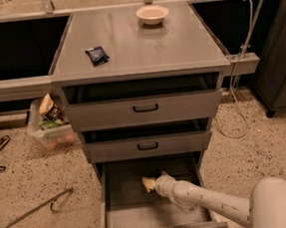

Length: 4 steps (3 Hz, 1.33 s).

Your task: Place sponge into bottom drawer

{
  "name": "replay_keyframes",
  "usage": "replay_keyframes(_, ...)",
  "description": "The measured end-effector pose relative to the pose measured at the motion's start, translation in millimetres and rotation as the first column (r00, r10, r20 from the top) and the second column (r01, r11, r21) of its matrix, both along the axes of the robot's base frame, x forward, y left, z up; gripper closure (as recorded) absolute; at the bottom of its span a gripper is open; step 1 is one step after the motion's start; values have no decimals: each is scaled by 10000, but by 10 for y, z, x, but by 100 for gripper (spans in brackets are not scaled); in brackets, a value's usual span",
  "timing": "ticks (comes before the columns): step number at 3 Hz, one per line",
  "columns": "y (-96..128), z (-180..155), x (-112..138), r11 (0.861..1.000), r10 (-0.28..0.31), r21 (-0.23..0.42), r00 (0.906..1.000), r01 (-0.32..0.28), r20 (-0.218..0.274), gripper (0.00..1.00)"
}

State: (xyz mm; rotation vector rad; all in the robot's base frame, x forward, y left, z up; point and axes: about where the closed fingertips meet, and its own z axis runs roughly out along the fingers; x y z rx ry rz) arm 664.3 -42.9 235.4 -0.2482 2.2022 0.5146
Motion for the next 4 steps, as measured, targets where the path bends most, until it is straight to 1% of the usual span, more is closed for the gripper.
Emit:
replay_keyframes(1,-14,-273,-133,9996,37,-285,9985,-53,-545,100)
replay_keyframes(2,169,-603,-416,9979,618,-135,9911,-639,-1176,100)
replay_keyframes(3,372,-895,-639,9918,1268,70,9749,-1277,-1828,100)
replay_keyframes(4,394,-904,-654,9908,1340,89,9735,-1347,-1855,81)
